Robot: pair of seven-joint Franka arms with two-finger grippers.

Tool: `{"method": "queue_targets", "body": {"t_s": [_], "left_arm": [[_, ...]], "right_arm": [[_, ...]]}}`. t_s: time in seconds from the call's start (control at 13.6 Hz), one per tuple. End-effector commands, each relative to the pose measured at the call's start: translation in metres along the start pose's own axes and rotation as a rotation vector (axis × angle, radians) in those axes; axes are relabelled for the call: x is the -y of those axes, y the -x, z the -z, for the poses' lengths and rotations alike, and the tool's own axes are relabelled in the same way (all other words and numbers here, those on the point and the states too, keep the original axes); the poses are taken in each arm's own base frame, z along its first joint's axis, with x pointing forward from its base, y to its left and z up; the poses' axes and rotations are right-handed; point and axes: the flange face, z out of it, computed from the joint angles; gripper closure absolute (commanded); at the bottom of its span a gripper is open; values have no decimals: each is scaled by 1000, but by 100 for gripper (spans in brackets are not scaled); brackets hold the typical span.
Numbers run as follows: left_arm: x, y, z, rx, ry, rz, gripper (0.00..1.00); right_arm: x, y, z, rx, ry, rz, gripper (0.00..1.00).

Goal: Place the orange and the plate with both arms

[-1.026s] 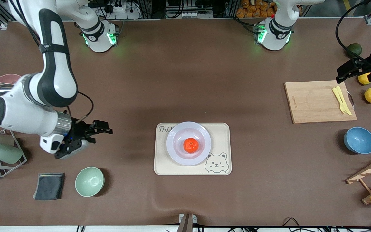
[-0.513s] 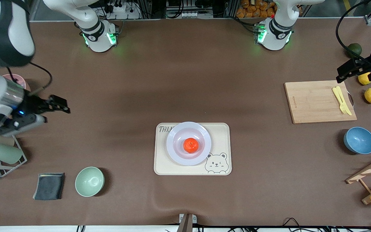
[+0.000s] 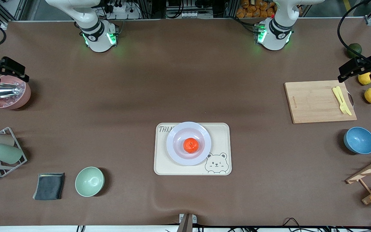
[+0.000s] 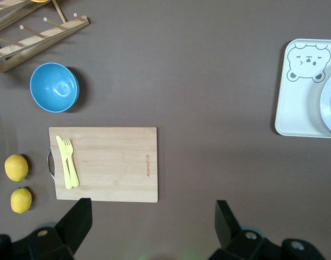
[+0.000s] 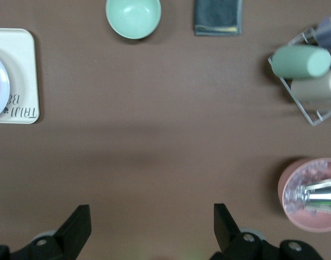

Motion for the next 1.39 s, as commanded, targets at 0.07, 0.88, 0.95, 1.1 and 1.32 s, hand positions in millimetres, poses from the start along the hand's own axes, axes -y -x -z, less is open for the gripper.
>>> {"method": "queue_targets", "body": {"t_s": [0.07, 0.88, 0.95, 1.1, 1.32], "left_arm": [[6, 7, 5, 2, 26, -13, 0], [13, 6, 9, -12, 41, 9, 0], [13, 6, 8, -10, 42, 13, 0], [11, 7, 8, -5, 45, 7, 0], [10, 6, 6, -1, 38, 6, 0]], "right_arm": [[-7, 9, 13, -21, 6, -79, 0], [14, 1, 12, -41, 6, -40, 0], [13, 1, 11, -39, 6, -42, 0], [14, 0, 9, -35, 6, -40, 0], [14, 0, 9, -35, 5, -40, 0]]}}
